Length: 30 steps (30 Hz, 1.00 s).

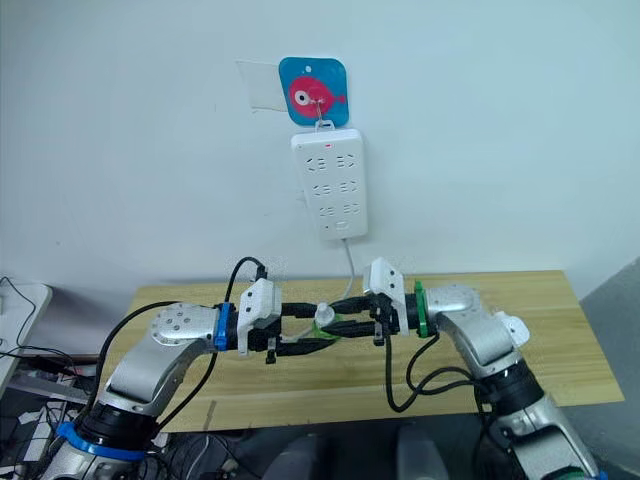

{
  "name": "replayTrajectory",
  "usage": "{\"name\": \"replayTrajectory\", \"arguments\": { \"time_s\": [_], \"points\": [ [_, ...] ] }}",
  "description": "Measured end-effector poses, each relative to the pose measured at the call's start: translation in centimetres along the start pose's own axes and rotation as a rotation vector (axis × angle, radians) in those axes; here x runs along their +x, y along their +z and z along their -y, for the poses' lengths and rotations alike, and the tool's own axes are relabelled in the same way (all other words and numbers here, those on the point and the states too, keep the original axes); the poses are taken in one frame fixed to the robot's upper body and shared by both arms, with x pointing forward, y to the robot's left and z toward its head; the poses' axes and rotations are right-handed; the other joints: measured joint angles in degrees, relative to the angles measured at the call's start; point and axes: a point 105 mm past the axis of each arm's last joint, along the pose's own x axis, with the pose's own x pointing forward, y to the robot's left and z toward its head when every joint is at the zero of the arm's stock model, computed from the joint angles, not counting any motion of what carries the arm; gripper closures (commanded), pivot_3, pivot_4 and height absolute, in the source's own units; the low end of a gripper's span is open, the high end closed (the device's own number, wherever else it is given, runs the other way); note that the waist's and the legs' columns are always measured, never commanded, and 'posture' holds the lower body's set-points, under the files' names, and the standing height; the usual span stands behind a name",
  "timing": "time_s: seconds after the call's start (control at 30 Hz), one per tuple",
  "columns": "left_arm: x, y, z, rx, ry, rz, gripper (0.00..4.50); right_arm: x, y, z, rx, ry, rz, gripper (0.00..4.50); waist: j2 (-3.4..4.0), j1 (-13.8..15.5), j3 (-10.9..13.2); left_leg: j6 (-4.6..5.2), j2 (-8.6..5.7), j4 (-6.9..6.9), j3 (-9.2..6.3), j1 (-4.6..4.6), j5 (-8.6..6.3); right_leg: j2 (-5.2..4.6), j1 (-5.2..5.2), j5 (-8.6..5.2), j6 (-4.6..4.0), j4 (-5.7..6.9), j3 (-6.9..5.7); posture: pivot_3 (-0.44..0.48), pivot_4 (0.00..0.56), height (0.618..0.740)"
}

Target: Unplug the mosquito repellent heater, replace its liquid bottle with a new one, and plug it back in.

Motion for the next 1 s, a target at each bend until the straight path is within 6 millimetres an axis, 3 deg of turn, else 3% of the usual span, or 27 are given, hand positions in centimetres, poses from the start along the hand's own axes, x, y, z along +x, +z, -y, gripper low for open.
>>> {"name": "replayTrajectory", "arguments": {
  "time_s": [0.23,0.43,0.57,0.8,1.0],
  "points": [
    [0.2,0.6,0.6,0.08,-0.123,0.013,2.29,0.0,1.0,0.4,-0.052,0.287,-0.06,3.42,-0.02,0.04,-0.02,-0.1,0.01,0.03,-0.01,-0.01,0.06,-0.02,-0.02,0.01,-0.01,0.0,0.01,0.007,0.157,0.74],
    [0.7,0.4,0.9,0.069,-0.135,0.015,2.29,0.2,1.7,0.8,-0.068,0.3,-0.045,1.48,-0.01,0.11,-0.02,-0.26,-0.01,0.02,0.0,-0.11,0.15,-0.05,-0.14,0.01,-0.01,-0.01,0.07,0.006,0.162,0.74],
    [0.7,0.2,1.0,0.062,-0.133,0.011,2.29,-2.8,1.3,1.5,-0.041,0.214,-0.078,0.08,-0.02,0.6,-0.02,-0.25,-0.05,0.03,-0.03,-0.12,0.14,-0.08,-0.1,0.01,-0.01,-0.03,0.02,0.006,0.162,0.74],
    [0.4,-0.4,0.2,0.028,-0.079,0.008,2.29,-6.3,-0.2,-0.5,0.049,0.073,-0.096,0.03,-0.02,0.31,-0.01,-0.08,0.01,0.03,-0.01,-0.14,0.04,-0.1,-0.12,0.0,-0.02,-0.01,0.03,-0.035,0.175,0.74],
    [0.8,-0.2,-1.0,-0.013,0.023,0.039,2.29,-4.3,0.8,-0.1,0.061,-0.197,0.035,0.03,-0.01,-0.15,-0.02,-0.04,0.12,0.01,-0.02,-0.08,0.01,-0.03,-0.13,0.0,-0.02,0.07,0.04,-0.041,0.18,0.74]
  ]
}}
